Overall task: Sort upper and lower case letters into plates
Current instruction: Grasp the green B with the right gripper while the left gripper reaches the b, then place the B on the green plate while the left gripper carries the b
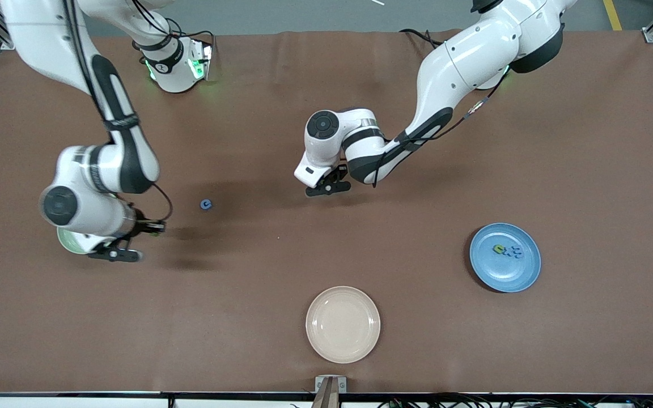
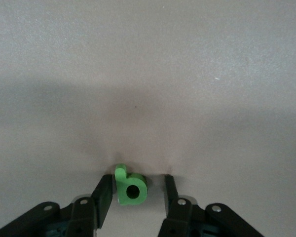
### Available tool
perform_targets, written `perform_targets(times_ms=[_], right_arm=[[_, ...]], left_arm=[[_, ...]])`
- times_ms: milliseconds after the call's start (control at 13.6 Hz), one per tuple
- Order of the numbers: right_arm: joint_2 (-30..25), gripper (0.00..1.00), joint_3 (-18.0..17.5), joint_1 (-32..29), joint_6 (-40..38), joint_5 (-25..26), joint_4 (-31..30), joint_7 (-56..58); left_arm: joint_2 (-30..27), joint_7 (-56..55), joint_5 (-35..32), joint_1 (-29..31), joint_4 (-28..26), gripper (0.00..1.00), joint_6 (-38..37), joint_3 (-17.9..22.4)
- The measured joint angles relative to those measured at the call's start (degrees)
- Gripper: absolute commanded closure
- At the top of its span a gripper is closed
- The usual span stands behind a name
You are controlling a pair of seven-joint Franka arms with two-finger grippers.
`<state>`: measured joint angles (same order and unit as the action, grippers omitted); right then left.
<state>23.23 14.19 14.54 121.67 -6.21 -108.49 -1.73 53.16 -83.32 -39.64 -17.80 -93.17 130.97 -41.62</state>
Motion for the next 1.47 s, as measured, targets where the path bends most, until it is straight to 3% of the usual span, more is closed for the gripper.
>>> perform_targets(times_ms=[147,442,589,957,1178,1472], right_arm=[[-0.9,0.85,2.0,-4.3,-0.9,0.2,-0.5,9.5],[0.0,0.85,2.4,-16.8,2.9,0.3,-1.2,26.5],[1.5,0.85,2.4,-20.1,5.8,0.3,-1.5,30.1],[7.7,0.85,1.6,-21.2,12.1,0.2,-1.4,31.5],[8.9,0.84,1.3,-21.1,12.6,0.1,-0.4,31.5],[9.6,0.84,1.2,-21.1,12.6,-0.7,0.6,31.5]], left_arm=[[-0.2,0.0,0.0,-0.1,0.0,0.98,-0.4,-0.1],[-1.0,0.3,-0.2,0.7,1.2,0.98,-2.9,0.2],[-3.1,3.0,-0.6,3.7,2.6,0.98,-6.0,0.4],[-8.6,16.3,-0.8,19.3,3.3,0.98,-9.3,-1.0],[-8.9,27.6,-0.8,31.7,2.4,0.98,-13.5,-5.4],[-8.4,39.2,-0.8,42.2,0.6,0.97,-14.5,-5.9]])
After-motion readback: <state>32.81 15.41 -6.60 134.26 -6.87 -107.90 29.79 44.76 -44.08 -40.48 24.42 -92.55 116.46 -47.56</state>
